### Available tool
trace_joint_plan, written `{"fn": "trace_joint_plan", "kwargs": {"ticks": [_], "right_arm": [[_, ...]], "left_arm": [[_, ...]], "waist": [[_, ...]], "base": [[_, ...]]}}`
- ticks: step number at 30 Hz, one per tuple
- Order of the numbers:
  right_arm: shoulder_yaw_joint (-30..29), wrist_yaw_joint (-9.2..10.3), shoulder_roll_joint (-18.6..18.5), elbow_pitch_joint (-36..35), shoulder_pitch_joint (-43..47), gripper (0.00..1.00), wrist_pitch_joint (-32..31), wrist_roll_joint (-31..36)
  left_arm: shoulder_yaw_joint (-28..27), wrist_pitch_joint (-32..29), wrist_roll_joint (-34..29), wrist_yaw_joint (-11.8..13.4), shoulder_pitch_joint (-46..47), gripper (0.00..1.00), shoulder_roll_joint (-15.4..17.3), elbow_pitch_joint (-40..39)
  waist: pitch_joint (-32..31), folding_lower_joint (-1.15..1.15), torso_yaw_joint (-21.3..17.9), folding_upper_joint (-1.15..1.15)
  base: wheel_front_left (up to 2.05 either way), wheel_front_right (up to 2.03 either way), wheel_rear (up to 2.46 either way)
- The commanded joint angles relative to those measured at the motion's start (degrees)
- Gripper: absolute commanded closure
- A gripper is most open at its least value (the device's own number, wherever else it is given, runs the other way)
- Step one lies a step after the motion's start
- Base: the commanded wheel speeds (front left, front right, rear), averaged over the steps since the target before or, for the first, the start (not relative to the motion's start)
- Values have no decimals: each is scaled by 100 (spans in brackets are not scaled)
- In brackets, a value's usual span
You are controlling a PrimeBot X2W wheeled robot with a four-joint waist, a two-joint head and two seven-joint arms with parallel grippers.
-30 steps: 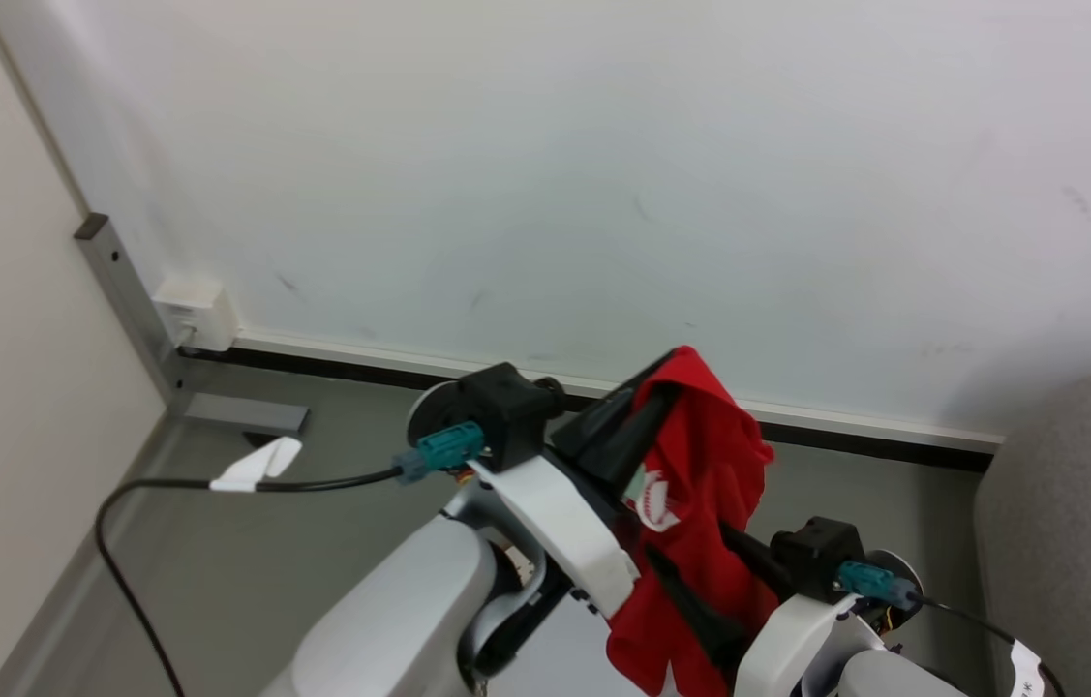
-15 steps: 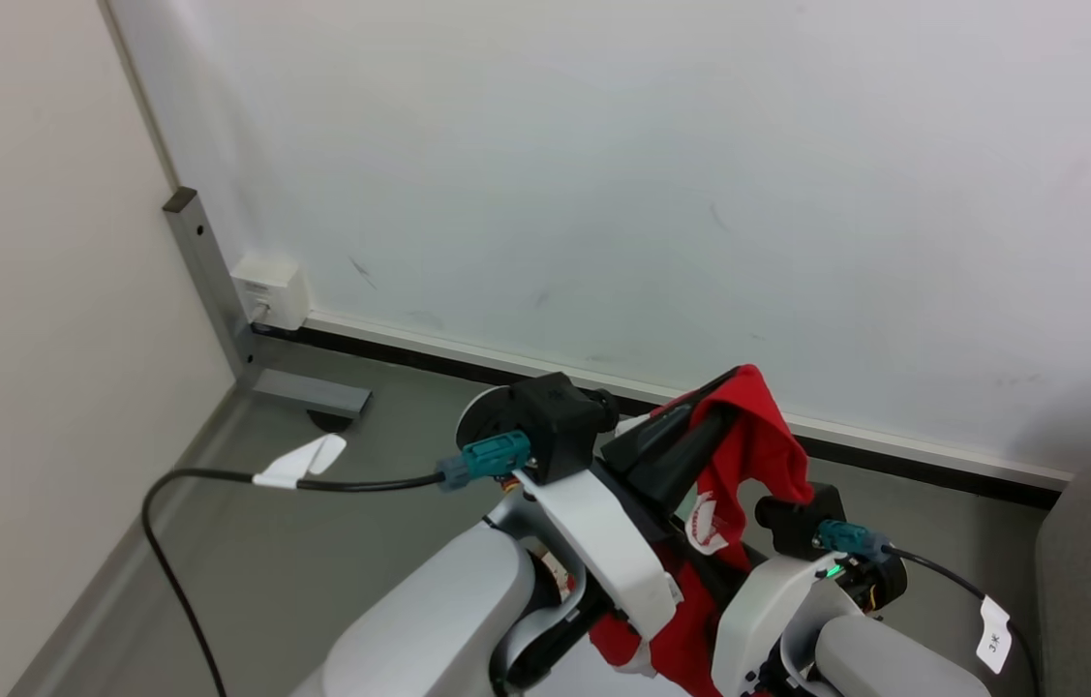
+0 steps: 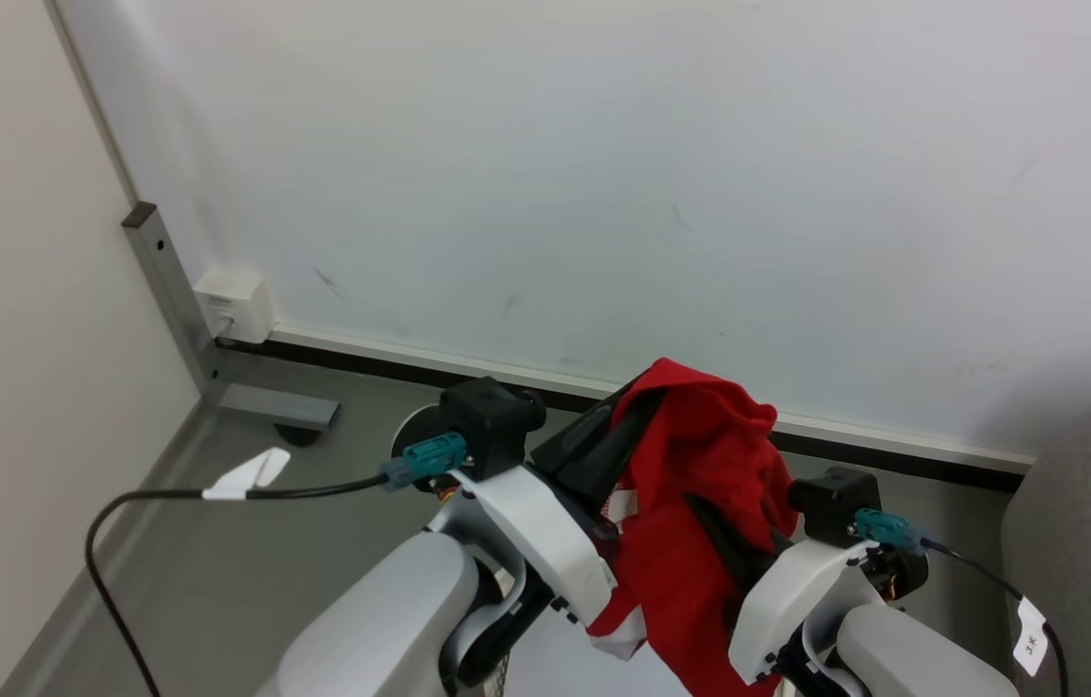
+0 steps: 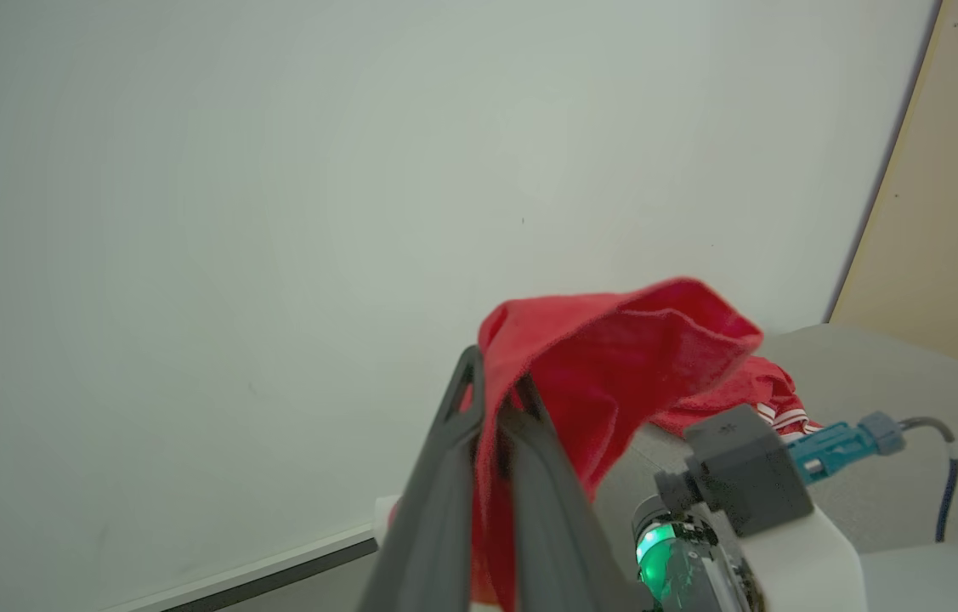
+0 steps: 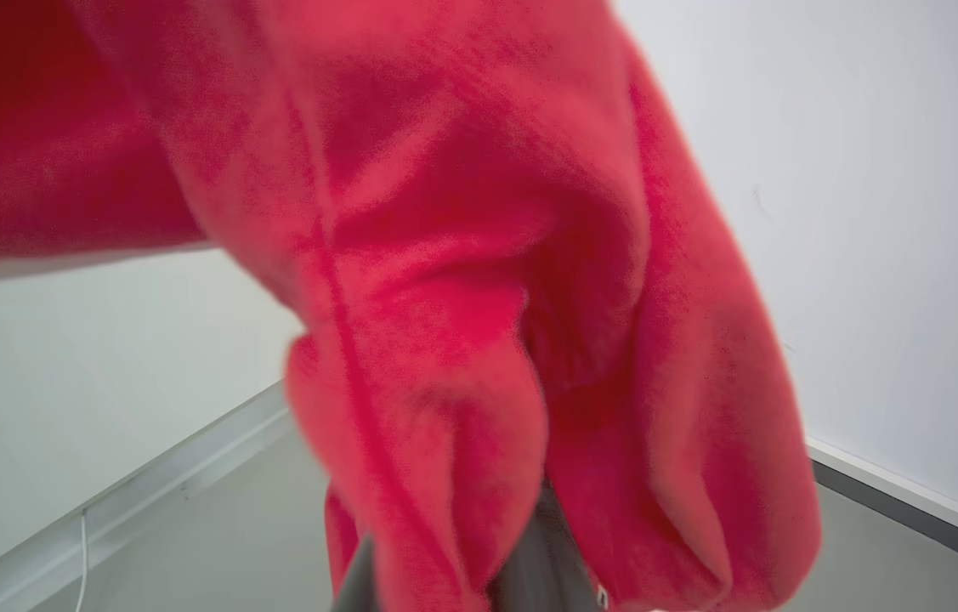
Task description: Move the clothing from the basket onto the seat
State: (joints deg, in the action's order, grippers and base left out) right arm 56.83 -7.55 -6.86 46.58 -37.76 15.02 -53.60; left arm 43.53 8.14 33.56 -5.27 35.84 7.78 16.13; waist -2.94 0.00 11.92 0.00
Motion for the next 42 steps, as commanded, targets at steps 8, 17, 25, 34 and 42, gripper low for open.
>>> {"fn": "trace_joint_plan", "kwargs": {"ticks": [8,17,25,34,42], "right_arm": [[-912,13,-349,-744,561,100,18,725],[-2094,13,-722,-1610,1222,100,18,1528],[-2905,13,-909,-2110,1567,100,18,1965],[-3470,13,-1090,-2563,1859,100,18,2177],[-3860,13,-1123,-2892,2134,100,19,2368]], "left_arm": [[54,93,118,27,-348,100,154,122],[182,197,190,26,-694,0,168,38],[247,309,150,47,-819,0,209,-54],[310,410,96,64,-859,0,243,-15],[320,538,-95,167,-773,0,343,17]], "waist": [[-14,0,-378,0],[-27,0,-812,0],[30,0,-1317,0],[136,0,-2042,0],[268,0,-2743,0]], "base": [[0,0,0],[0,0,0],[0,0,0],[0,0,0],[0,0,0]]}}
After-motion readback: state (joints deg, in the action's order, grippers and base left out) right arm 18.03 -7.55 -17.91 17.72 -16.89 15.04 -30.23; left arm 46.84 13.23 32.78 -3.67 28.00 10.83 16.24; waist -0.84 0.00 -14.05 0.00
